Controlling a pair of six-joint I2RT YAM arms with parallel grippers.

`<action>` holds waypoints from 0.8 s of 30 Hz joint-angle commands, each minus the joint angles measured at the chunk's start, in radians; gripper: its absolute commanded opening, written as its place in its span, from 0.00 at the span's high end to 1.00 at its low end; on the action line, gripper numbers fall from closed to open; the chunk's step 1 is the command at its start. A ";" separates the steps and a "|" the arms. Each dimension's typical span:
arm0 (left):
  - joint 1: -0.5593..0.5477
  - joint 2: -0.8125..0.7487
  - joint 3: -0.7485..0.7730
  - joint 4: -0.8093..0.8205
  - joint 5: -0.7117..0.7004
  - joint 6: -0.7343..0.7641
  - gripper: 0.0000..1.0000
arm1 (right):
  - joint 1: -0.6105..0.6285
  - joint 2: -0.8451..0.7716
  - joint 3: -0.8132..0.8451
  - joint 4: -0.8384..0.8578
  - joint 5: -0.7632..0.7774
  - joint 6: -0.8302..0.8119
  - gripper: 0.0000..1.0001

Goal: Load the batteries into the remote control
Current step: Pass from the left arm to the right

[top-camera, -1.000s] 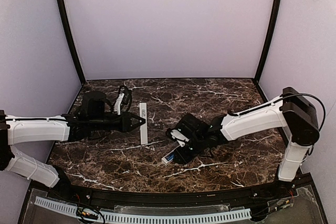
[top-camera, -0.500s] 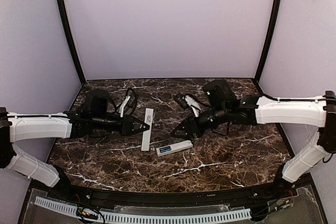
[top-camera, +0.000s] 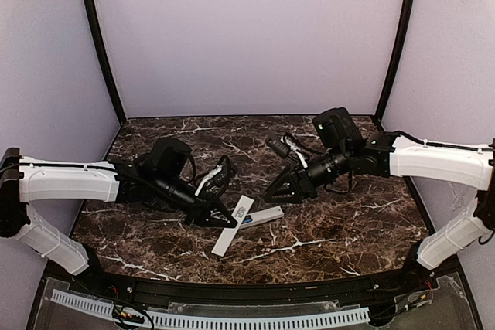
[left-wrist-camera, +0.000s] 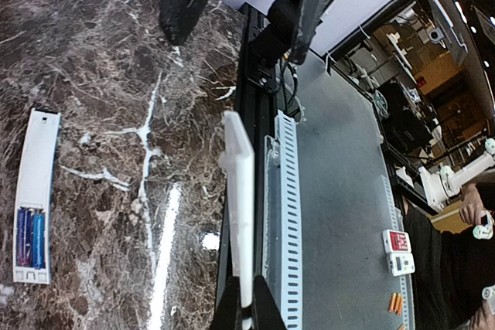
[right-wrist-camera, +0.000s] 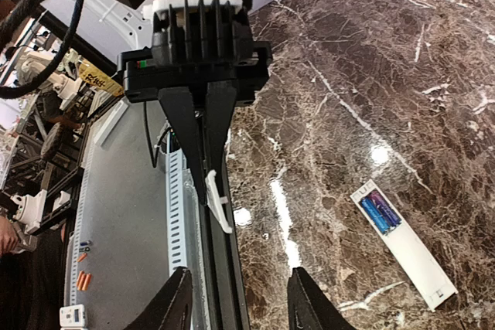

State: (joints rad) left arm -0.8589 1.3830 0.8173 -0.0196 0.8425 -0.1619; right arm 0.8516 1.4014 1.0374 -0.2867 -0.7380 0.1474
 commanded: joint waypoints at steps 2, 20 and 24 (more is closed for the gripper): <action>-0.039 0.043 0.072 -0.106 0.069 0.099 0.99 | 0.007 0.003 0.028 -0.021 -0.118 -0.027 0.62; -0.064 0.110 0.120 -0.111 0.100 0.111 0.98 | 0.082 0.087 0.053 0.001 -0.126 -0.026 0.85; -0.064 0.117 0.121 -0.109 0.094 0.109 0.98 | 0.088 0.095 0.052 0.003 -0.139 -0.028 0.97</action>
State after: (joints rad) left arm -0.9188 1.4963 0.9165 -0.1081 0.9318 -0.0628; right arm 0.9249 1.4807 1.0664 -0.3008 -0.8448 0.1318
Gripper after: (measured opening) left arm 0.033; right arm 0.081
